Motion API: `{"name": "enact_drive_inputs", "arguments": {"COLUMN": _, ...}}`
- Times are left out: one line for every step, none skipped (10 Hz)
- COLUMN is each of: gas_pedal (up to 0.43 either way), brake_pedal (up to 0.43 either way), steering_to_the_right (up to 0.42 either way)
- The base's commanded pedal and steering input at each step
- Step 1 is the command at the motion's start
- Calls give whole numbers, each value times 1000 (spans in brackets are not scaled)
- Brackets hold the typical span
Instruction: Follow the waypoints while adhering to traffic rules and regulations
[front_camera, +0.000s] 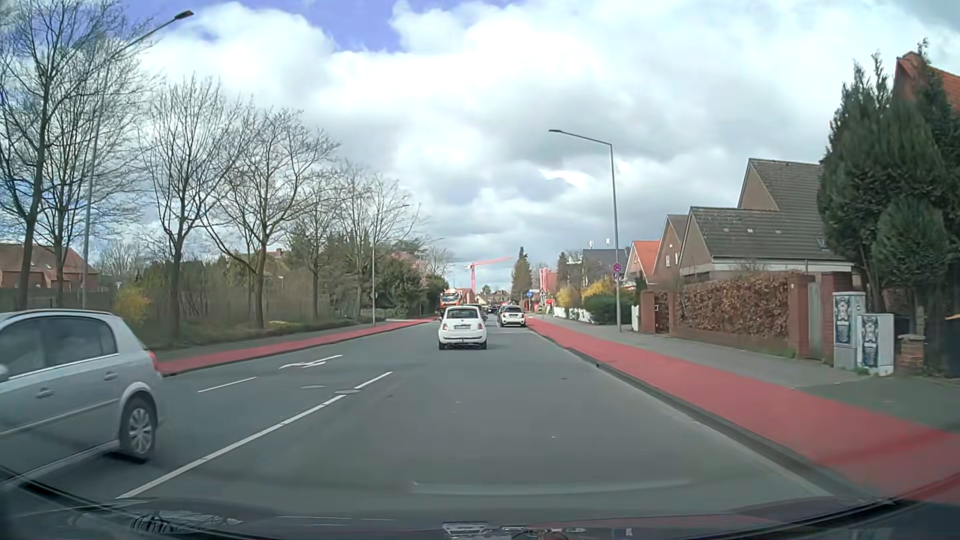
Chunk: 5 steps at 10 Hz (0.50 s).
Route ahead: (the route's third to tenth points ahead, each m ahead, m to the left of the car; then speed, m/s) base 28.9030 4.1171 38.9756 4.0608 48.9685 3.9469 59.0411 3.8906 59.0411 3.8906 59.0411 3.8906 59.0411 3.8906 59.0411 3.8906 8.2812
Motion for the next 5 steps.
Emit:
{"name": "enact_drive_inputs", "arguments": {"gas_pedal": 130, "brake_pedal": 0, "steering_to_the_right": -7}}
{"name": "enact_drive_inputs", "arguments": {"gas_pedal": 130, "brake_pedal": 0, "steering_to_the_right": -8}}
{"name": "enact_drive_inputs", "arguments": {"gas_pedal": 138, "brake_pedal": 0, "steering_to_the_right": -8}}
{"name": "enact_drive_inputs", "arguments": {"gas_pedal": 150, "brake_pedal": 0, "steering_to_the_right": -12}}
{"name": "enact_drive_inputs", "arguments": {"gas_pedal": 150, "brake_pedal": 0, "steering_to_the_right": -20}}
